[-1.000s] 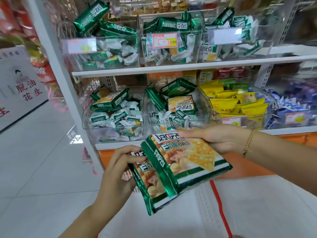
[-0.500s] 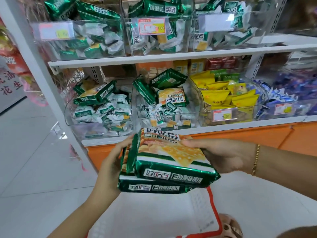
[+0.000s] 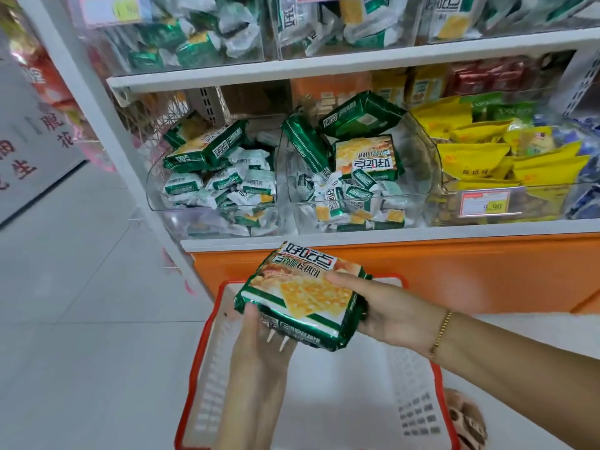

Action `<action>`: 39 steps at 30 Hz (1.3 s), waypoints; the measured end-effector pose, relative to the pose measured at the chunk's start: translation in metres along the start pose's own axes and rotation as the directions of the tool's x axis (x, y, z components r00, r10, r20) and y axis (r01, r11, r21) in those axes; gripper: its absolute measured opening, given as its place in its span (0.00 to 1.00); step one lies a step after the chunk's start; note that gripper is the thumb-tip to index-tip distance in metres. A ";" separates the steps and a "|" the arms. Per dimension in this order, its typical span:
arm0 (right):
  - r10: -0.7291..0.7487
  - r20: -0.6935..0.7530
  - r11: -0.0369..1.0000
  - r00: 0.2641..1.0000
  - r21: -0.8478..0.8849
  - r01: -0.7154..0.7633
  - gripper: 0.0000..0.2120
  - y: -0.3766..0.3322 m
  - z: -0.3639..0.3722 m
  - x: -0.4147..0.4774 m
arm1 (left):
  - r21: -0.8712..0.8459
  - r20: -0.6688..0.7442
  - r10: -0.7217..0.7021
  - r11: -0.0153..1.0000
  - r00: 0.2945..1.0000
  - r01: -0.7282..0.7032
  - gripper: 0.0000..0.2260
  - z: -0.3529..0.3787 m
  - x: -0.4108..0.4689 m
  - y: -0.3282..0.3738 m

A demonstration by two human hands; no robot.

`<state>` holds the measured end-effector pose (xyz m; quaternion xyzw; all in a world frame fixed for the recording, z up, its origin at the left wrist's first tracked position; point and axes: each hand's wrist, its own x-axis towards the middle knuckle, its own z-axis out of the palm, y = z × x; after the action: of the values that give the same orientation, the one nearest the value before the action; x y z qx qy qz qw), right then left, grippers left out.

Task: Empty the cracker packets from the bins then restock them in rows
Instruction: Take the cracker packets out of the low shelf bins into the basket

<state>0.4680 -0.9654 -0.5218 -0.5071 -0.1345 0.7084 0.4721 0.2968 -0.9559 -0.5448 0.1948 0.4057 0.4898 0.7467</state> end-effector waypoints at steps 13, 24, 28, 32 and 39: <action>0.028 0.049 0.943 0.998 -0.334 -0.010 0.37 0.037 -0.036 0.052 | -0.083 -0.213 -0.222 0.974 0.951 0.209 0.16 -0.048 0.048 -0.040; -0.512 -0.088 -0.129 0.854 -0.976 -0.178 0.16 0.020 -0.103 0.098 | -0.067 -0.487 -0.272 0.959 0.830 0.276 0.19 -0.125 0.142 -0.090; -0.581 -0.197 -0.099 0.790 -0.946 -0.308 0.22 0.022 -0.139 0.108 | -0.092 -0.538 -0.261 0.963 0.802 0.252 0.21 -0.138 0.173 -0.107; -0.549 -0.264 0.007 0.793 -0.950 -0.312 0.19 0.028 -0.154 0.109 | -0.121 -0.564 -0.251 0.967 0.787 0.222 0.28 -0.152 0.199 -0.129; -0.553 -0.254 -0.015 0.794 -0.949 -0.314 0.16 0.031 -0.162 0.118 | -0.151 -0.639 -0.225 0.974 0.736 0.167 0.27 -0.158 0.204 -0.153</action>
<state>0.5836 -0.9331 -0.6846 -0.8580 -0.4882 0.1519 0.0481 0.2971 -0.8592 -0.8289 -0.0631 0.6373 0.4620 0.6136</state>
